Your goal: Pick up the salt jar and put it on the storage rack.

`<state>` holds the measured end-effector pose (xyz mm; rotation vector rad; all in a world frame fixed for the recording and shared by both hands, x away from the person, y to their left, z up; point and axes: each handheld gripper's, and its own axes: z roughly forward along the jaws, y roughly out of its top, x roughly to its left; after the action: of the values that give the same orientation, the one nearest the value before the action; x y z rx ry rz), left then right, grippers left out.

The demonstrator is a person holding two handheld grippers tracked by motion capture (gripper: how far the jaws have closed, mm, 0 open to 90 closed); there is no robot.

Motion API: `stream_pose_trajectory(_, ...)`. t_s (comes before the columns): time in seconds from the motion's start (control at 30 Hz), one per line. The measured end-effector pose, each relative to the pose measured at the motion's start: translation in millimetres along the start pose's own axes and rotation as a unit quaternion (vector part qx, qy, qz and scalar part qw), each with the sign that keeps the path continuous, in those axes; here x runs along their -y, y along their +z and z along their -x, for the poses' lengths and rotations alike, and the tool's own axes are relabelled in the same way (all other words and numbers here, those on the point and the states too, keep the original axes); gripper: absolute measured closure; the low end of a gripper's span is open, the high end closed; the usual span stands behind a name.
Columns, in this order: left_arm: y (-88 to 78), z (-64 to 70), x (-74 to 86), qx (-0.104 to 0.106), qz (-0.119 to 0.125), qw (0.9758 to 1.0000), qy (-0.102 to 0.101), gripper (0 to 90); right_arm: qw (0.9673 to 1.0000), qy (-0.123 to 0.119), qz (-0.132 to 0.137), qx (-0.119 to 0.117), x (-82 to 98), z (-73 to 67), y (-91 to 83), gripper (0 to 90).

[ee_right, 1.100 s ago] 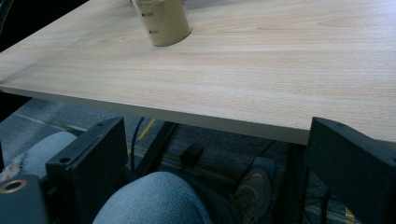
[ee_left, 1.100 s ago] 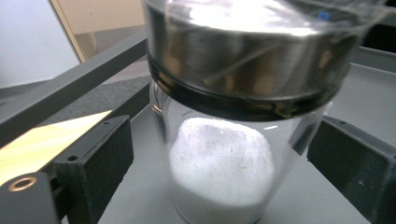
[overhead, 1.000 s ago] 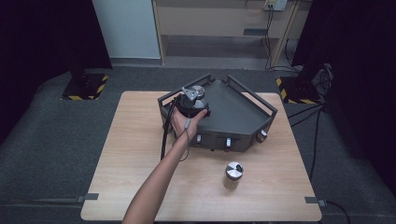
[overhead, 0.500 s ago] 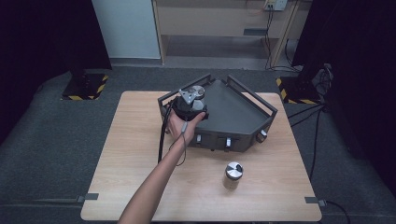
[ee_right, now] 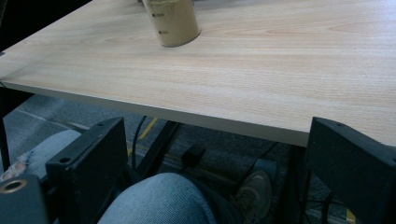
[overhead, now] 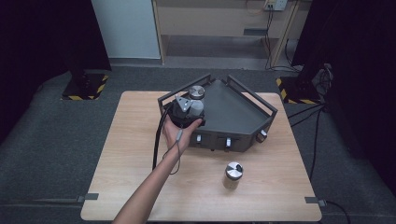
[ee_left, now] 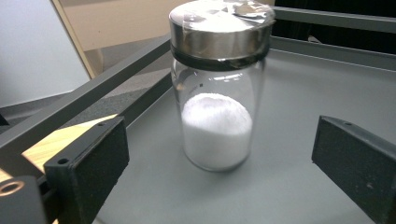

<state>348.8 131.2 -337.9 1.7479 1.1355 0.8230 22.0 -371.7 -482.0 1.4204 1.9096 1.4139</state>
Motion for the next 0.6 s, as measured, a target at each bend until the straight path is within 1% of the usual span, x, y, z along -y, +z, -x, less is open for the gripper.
stream_pose_trajectory(0.27,-16.2,1.0,7.9,0.009,0.004,0.9999,0.002,3.1,1.0000,-0.003,-0.001,-0.002,-0.2,-1.6,0.4,6.4)
stream_pose_trajectory(0.43,-26.8,3.5,16.0,0.018,0.008,0.9998,0.005,3.2,1.0000,-0.004,-0.002,-0.003,-0.3,-1.7,0.4,6.4)
stream_pose_trajectory(0.6,-36.2,3.1,25.1,0.020,0.012,0.9997,-0.002,3.3,1.0000,-0.004,-0.001,-0.006,-0.3,-1.9,0.1,6.4)
